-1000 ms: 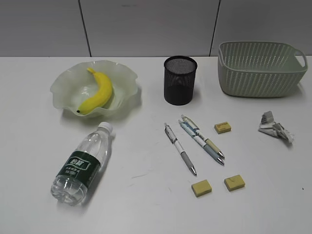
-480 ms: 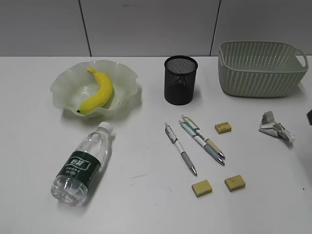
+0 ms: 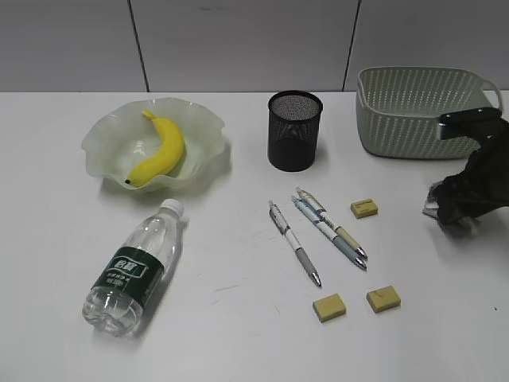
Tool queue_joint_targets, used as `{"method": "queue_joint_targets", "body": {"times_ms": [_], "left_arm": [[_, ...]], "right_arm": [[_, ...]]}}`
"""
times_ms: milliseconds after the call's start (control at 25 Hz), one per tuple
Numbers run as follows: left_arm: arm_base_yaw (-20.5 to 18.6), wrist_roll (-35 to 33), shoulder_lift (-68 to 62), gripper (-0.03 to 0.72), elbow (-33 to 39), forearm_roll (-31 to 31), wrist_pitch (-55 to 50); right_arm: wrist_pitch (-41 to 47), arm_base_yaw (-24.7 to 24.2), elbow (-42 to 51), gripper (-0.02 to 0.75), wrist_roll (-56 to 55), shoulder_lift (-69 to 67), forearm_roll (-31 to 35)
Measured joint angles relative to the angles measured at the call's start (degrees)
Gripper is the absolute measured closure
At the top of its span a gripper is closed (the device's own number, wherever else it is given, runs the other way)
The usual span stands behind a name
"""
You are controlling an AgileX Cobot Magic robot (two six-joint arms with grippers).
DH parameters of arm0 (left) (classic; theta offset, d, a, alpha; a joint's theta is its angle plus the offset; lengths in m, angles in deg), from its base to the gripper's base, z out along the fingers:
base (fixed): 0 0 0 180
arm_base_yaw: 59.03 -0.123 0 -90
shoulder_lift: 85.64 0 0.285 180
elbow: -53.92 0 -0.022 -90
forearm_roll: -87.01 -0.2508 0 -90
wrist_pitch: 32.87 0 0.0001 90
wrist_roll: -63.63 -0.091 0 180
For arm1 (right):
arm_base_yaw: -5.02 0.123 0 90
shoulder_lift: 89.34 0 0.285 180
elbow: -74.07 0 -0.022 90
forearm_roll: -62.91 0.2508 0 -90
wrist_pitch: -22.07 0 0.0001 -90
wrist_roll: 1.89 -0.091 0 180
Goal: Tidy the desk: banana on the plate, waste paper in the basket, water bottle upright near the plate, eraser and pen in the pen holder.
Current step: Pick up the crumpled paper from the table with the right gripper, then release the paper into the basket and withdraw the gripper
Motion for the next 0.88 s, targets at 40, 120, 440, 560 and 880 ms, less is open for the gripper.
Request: {"method": "queue_joint_targets", "body": {"times_ms": [40,120,440,560,880], "left_arm": [[0.0,0.0,0.0,0.302,0.0,0.0,0.0],[0.0,0.0,0.0,0.304,0.0,0.0,0.0],[0.0,0.0,0.0,0.349,0.0,0.0,0.0],[0.0,0.0,0.0,0.368,0.0,0.0,0.0],[0.0,0.0,0.0,0.432,0.0,0.0,0.0]], "right_arm": [[0.0,0.0,-0.21,0.379,-0.61,-0.89,0.0],[0.3,0.0,-0.26,0.604,-2.7,-0.45,0.0],[-6.12,1.35,-2.5,0.725,-4.29,18.48,4.13],[-8.2,1.35,-11.32,0.725,-4.34,14.26,3.03],[-0.96,1.3,-25.42,0.364,-4.47,0.3,1.47]]}}
